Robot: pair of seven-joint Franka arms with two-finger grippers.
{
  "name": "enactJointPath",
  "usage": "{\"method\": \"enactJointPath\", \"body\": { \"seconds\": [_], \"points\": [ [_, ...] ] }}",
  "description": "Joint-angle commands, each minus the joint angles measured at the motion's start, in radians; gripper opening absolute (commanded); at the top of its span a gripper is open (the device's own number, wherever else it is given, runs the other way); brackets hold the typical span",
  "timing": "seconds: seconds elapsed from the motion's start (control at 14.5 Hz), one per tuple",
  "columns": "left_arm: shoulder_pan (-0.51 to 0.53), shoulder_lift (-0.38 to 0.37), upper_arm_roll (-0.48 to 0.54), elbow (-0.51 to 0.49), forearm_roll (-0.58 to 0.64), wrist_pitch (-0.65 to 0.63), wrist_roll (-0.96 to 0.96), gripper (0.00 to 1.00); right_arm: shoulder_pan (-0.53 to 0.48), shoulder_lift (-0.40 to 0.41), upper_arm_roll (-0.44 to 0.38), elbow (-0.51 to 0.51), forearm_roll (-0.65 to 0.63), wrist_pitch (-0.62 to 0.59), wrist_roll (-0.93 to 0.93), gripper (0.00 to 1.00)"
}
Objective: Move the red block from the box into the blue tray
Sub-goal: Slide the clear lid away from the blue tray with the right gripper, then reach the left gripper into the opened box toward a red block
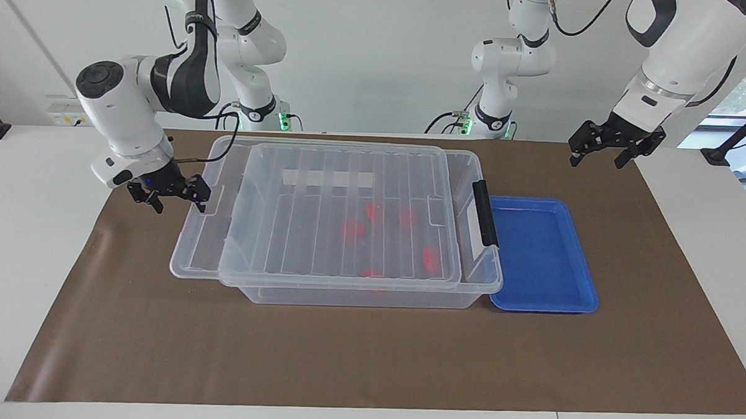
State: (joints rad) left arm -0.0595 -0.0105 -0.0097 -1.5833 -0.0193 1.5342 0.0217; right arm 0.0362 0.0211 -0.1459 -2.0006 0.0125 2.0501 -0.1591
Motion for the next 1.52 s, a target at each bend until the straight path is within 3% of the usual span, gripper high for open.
{"method": "enactJointPath", "body": {
  "seconds": [0.0, 0.62, 0.9, 1.45],
  "points": [
    [0.009, -0.012, -0.001, -0.015, -0.011, -0.006, 0.009, 1.00, -0.064, -0.015, 0.006, -0.027, -0.003, 0.021, -0.094, 1.00],
    [-0.008, -0.012, -0.010, -0.020, -0.011, 0.011, 0.004, 1.00, -0.134, -0.012, 0.005, -0.024, -0.009, 0.021, -0.208, 1.00],
    [-0.087, -0.016, -0.029, -0.030, -0.010, 0.023, -0.012, 1.00, -0.148, -0.010, 0.005, -0.018, -0.009, 0.015, -0.233, 1.00],
    [-0.328, -0.011, -0.030, -0.199, -0.007, 0.302, -0.230, 1.00, -0.194, -0.006, 0.005, 0.002, -0.009, 0.009, -0.300, 1.00]
  ]
}}
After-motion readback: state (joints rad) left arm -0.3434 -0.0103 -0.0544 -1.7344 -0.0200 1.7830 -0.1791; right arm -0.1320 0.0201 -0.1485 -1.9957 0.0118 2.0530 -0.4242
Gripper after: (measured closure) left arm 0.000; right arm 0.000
